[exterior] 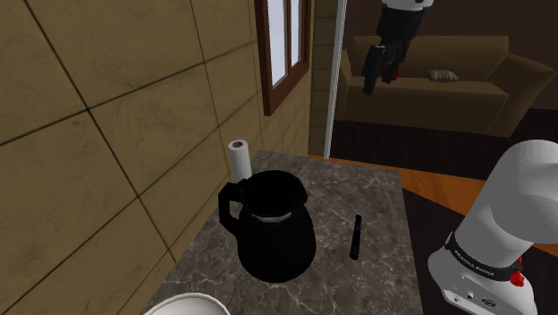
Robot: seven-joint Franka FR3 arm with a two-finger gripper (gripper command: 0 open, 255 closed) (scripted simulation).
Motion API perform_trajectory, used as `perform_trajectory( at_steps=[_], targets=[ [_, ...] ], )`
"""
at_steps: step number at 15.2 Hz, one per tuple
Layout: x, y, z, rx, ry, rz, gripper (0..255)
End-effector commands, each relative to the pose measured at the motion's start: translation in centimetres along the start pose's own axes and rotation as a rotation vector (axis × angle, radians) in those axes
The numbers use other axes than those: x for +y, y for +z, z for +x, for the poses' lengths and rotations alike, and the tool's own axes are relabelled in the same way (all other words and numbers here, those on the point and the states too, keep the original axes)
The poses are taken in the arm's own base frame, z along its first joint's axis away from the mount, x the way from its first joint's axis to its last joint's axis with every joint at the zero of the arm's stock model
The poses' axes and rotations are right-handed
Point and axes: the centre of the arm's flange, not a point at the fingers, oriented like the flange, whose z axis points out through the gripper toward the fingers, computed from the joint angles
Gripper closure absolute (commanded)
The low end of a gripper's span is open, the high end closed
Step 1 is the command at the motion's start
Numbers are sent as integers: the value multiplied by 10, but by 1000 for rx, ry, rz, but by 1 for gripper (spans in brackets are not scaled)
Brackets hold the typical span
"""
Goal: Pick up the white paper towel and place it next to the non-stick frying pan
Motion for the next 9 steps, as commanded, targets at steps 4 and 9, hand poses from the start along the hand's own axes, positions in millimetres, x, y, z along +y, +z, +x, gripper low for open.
perform_trajectory(
  at_steps=[4, 9],
  targets=[
    [-25, 17, 27, -7, 3, -3, 0],
    [-67, 47, 71, -18, 8, -8, 0]
  ],
)
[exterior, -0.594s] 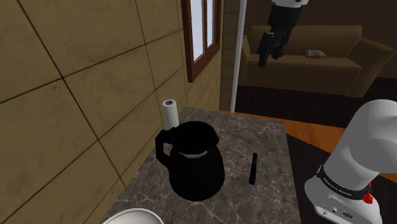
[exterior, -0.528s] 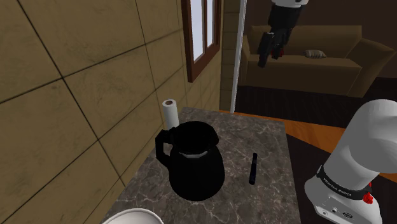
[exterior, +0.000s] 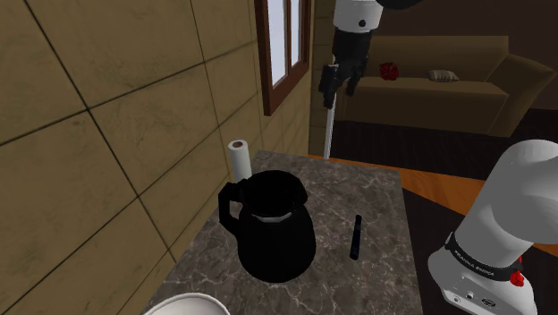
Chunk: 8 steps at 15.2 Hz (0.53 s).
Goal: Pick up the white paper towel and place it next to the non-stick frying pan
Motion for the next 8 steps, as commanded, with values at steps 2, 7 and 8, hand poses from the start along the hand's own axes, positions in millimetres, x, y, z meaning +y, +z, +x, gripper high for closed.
perform_trajectory(
  at_steps=[2, 7, 8],
  targets=[
    [-25, 19, 27, -6, 3, -2, 0],
    [-67, 48, 72, -18, 8, -7, 0],
    [-75, 54, 80, -20, 9, -8, 0]
  ],
)
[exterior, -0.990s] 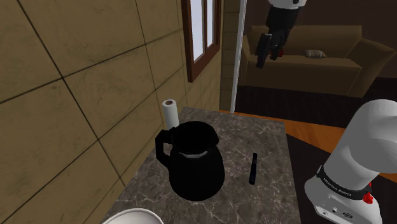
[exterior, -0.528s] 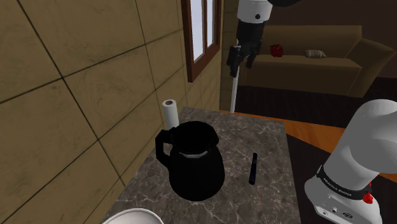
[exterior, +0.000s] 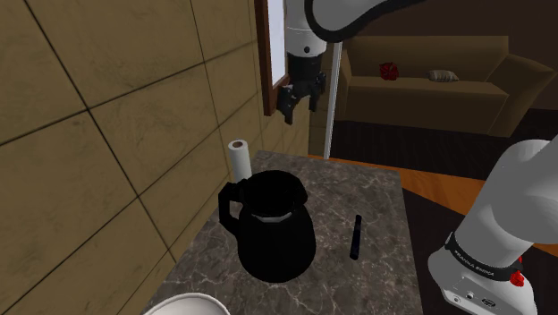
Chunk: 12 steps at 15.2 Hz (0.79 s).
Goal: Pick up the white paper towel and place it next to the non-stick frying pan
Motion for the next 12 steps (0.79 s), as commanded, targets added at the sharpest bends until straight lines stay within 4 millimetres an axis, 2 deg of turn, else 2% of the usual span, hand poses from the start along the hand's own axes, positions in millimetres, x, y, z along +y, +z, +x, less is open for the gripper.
perform_trajectory(
  at_steps=[1, 12],
  targets=[
    [-16, 13, 22, -4, 3, -1, 0],
    [-108, 78, 119, -29, 13, -13, 0]
  ],
)
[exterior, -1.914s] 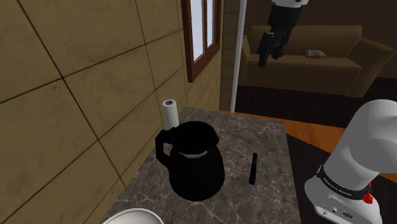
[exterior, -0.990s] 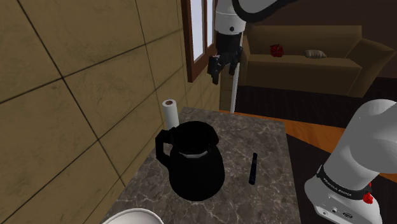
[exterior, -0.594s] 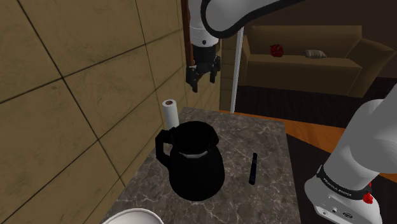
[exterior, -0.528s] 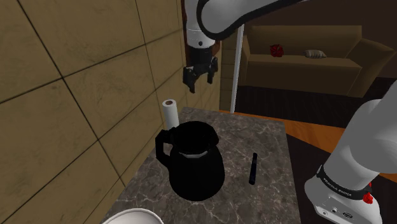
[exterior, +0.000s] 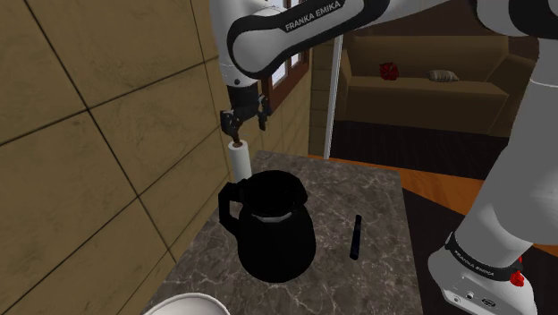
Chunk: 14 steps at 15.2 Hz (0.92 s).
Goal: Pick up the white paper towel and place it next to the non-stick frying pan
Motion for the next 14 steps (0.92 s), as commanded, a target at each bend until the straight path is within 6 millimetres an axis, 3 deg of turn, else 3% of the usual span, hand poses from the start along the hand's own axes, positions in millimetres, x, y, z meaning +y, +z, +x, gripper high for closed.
perform_trajectory(
  at_steps=[1, 2, 9, 14],
  targets=[
    [-17, 14, 17, -4, 3, -2, 0],
    [-25, 20, 26, -7, 4, -3, 0],
    [-25, 57, 26, -7, 4, -3, 0],
    [-25, 60, 26, -7, 4, -3, 0]
  ],
)
